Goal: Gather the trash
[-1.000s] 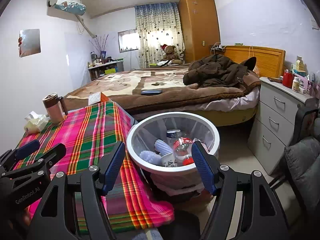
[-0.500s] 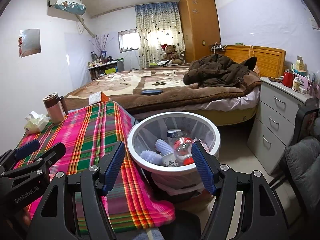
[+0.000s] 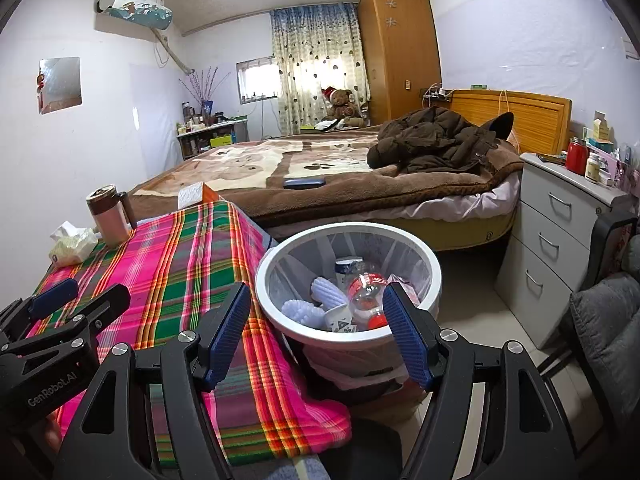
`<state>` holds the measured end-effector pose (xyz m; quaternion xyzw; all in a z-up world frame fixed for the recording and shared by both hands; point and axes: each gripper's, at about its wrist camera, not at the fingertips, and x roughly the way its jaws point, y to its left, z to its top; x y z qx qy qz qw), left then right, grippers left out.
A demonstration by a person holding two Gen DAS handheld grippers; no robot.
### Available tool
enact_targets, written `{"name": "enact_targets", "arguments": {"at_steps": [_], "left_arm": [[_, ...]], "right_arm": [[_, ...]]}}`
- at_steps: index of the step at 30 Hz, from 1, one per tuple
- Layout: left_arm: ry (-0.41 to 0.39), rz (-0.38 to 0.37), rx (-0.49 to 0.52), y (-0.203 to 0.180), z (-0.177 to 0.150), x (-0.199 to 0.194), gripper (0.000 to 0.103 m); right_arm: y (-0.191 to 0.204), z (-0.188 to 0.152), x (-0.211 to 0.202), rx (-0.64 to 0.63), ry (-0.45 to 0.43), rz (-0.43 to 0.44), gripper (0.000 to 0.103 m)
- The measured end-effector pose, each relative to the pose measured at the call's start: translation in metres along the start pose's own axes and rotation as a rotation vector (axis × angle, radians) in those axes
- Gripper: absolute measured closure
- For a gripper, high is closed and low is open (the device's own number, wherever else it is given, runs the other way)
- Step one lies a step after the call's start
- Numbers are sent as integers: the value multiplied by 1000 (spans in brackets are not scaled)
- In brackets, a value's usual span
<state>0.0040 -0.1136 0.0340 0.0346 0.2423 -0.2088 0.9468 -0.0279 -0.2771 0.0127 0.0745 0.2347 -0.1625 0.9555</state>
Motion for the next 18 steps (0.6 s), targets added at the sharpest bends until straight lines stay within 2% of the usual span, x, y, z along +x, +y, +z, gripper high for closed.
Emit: {"name": "enact_targets", "arguments": {"at_steps": [18], "left_arm": [[2,3,2,0,1,1,21]], "right_arm": [[0,0,0,1,2,-2,33]]}}
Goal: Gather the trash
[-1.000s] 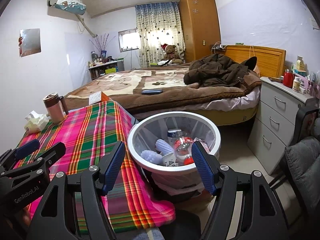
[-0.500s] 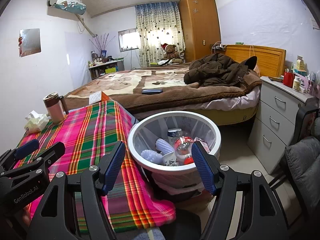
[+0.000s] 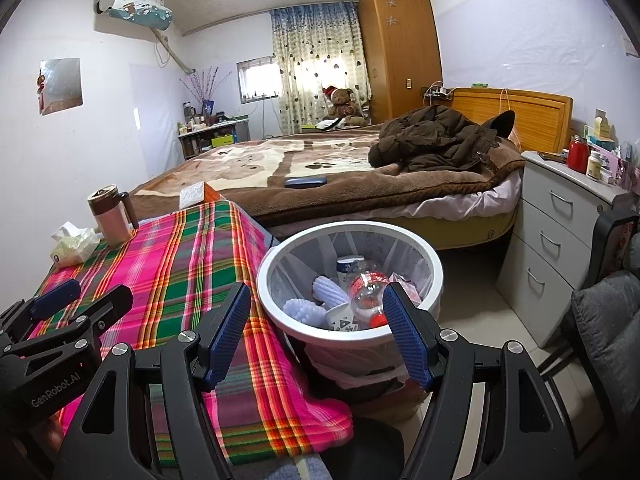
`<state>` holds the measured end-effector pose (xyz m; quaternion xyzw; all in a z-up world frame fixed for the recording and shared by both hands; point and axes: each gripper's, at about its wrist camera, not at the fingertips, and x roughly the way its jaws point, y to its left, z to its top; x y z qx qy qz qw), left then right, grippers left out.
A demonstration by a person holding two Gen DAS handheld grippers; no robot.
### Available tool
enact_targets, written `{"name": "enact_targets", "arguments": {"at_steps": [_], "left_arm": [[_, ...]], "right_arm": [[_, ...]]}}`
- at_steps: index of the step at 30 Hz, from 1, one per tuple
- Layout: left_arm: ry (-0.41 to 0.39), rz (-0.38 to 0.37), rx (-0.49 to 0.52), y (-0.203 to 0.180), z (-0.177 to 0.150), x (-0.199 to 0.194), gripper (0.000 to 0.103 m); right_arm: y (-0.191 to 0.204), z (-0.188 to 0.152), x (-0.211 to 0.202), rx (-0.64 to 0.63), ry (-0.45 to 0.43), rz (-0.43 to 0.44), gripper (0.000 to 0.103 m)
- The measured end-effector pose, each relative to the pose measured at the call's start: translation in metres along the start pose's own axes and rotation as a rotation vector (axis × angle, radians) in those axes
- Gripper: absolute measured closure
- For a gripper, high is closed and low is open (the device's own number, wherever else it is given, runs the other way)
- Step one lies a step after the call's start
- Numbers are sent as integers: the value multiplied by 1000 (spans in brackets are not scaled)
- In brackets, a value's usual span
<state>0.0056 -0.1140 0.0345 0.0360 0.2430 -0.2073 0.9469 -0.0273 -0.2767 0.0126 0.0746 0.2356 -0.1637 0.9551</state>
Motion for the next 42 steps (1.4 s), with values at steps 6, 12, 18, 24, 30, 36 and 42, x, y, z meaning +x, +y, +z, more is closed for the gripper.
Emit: {"name": "enact_targets", "arguments": {"at_steps": [6,12,18,24,30,36,42], "left_arm": [[1,-1,0,0,-1,2,21],[2,1,0,1,-2,2,21],[2,0,0,0,-2,1,21],[2,0,0,1,-2,1,21],[3,-3,3,1,-3,1,21],[0,-10,7,0,-3,1,21],[2,-5,6,-2,-3,1,21]], "right_arm": [[0,0,-1,1,0,1,33],[2,0,0,2,1,1,33],[1,0,0,2,0,2,33],[1,0,0,4,-1,2,33],[0,0,0,3,1,3,33],[1,0,0,3,1,2,33],[2,0,0,5,3,4,33]]}}
